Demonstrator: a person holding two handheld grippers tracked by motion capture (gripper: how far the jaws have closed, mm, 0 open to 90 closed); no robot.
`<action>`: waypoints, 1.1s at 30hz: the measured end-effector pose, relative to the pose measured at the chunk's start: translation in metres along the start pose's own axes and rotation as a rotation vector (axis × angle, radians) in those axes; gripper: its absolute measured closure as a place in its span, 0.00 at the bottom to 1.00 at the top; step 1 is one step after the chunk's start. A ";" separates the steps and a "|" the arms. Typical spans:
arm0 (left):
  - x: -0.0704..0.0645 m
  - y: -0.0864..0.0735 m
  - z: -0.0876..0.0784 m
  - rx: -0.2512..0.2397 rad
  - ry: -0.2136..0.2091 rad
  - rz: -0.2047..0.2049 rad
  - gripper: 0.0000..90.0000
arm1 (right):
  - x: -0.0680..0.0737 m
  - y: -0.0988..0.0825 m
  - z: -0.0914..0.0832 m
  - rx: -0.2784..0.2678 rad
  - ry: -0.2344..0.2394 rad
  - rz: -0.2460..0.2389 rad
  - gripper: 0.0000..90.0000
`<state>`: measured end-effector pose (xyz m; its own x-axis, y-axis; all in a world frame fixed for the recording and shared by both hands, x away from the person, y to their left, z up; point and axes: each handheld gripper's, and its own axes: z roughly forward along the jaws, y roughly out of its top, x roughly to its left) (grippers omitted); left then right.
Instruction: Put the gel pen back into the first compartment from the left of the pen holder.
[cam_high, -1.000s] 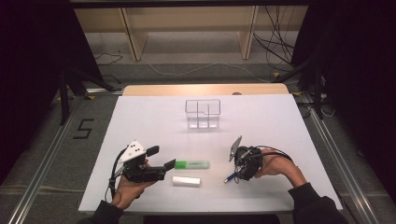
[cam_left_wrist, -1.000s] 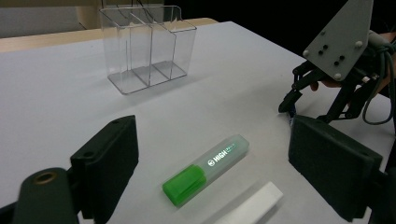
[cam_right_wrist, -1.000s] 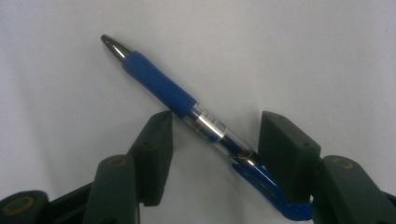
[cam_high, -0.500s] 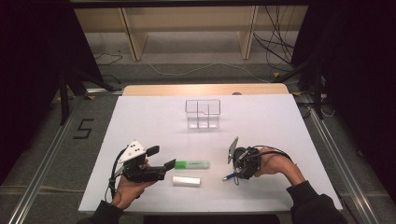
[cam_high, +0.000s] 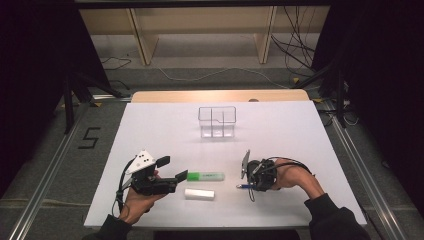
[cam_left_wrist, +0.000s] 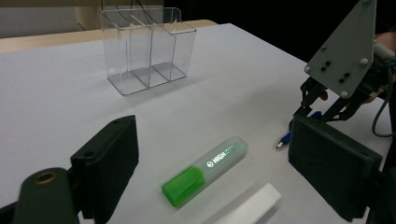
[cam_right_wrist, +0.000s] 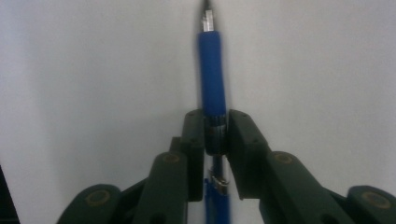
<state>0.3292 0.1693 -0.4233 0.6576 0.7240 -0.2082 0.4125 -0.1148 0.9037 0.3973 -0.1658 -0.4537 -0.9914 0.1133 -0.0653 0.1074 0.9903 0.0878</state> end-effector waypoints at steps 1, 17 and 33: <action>0.000 0.000 0.000 0.000 -0.001 0.000 0.18 | 0.000 0.000 0.000 -0.001 -0.011 0.011 0.88; 0.001 0.000 0.000 0.004 0.012 0.001 0.18 | -0.014 -0.014 -0.036 -0.268 -0.125 0.166 0.89; 0.002 -0.001 0.001 0.004 0.030 -0.004 0.18 | -0.029 -0.019 -0.058 -0.659 -0.239 0.423 0.89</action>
<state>0.3304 0.1702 -0.4246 0.6365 0.7448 -0.2005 0.4181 -0.1146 0.9012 0.4201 -0.1921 -0.3958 -0.8264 0.5542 -0.0994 0.3288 0.6184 0.7138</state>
